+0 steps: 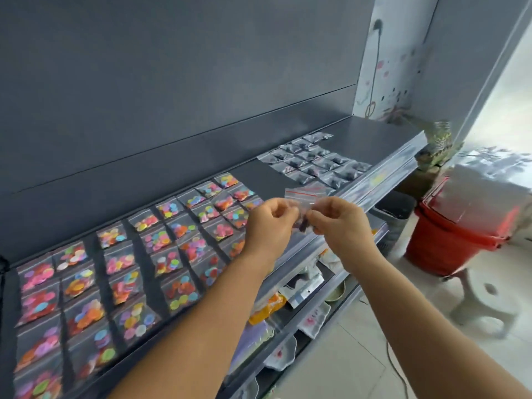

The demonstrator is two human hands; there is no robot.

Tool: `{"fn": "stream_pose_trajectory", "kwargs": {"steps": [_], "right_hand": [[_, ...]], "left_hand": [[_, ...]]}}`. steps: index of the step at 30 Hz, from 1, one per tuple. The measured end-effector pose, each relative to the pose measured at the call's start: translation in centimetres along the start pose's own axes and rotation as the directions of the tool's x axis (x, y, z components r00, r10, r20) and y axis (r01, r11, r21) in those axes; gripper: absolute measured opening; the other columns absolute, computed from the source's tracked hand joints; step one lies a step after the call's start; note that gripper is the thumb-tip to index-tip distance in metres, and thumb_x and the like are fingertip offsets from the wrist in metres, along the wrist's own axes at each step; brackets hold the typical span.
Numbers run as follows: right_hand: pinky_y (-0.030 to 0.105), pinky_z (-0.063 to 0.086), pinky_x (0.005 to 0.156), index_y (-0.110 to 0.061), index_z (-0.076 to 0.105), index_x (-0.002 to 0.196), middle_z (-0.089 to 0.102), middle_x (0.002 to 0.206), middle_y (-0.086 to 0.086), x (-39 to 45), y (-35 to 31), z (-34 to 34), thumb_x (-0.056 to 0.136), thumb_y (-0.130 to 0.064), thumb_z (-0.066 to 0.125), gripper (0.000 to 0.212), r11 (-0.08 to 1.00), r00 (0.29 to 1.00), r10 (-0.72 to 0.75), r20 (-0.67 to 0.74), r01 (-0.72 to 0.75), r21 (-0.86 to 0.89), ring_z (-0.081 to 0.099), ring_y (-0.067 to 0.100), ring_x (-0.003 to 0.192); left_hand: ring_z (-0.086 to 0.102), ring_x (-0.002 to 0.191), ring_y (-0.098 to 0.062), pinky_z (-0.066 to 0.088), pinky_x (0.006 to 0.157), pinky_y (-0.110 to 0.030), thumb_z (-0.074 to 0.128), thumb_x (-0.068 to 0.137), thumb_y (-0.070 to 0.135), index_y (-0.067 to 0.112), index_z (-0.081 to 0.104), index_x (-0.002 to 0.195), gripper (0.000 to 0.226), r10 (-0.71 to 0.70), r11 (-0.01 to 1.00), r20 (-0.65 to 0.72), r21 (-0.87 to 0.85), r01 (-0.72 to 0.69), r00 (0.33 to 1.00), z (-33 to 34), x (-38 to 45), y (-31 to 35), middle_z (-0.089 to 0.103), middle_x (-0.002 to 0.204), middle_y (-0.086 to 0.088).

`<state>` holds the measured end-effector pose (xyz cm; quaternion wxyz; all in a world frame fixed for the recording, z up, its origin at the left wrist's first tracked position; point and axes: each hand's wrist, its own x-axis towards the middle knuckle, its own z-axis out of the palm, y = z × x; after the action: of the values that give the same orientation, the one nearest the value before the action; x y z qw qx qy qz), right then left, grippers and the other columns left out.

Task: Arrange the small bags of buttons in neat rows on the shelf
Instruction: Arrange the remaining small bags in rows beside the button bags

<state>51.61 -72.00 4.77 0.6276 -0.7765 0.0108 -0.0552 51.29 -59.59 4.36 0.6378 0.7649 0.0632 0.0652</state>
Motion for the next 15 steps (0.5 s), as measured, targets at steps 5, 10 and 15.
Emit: {"fn": "stream_pose_trajectory", "kwargs": {"steps": [5,10,15], "right_hand": [[0.030,0.047,0.058,-0.016,0.066,0.078,0.066,0.067,0.001,5.8,1.5,-2.8,0.081,-0.010,0.068,0.007,1.000,0.997,0.024,-0.070,-0.025,-0.005,0.054,0.014,0.058],[0.034,0.048,0.061,-0.014,0.065,0.076,0.063,0.064,0.001,13.2,1.8,-4.7,0.080,-0.004,0.066,0.010,0.999,0.992,0.030,-0.120,-0.034,-0.026,0.054,0.016,0.059],[0.039,0.054,0.070,-0.013,0.065,0.077,0.068,0.071,0.007,19.2,2.1,-6.2,0.080,-0.003,0.066,0.010,0.999,0.986,0.032,-0.165,-0.031,0.010,0.061,0.022,0.065]], "left_hand": [[0.065,0.073,-0.010,0.052,0.066,-0.022,0.064,0.085,0.014,0.021,0.070,0.085,0.008,0.018,1.000,0.048,-0.021,-0.017,0.999,4.4,5.6,0.3,0.071,0.081,0.002],[0.064,0.073,-0.010,0.056,0.075,-0.030,0.064,0.085,0.014,0.015,0.070,0.092,0.009,0.075,0.997,0.071,-0.002,-0.075,0.995,7.9,12.2,1.0,0.071,0.082,0.000],[0.065,0.077,-0.014,0.057,0.075,-0.034,0.069,0.082,0.014,0.028,0.056,0.082,0.019,0.176,0.979,0.043,0.098,-0.179,0.983,10.5,17.3,1.5,0.068,0.081,0.002]]}}
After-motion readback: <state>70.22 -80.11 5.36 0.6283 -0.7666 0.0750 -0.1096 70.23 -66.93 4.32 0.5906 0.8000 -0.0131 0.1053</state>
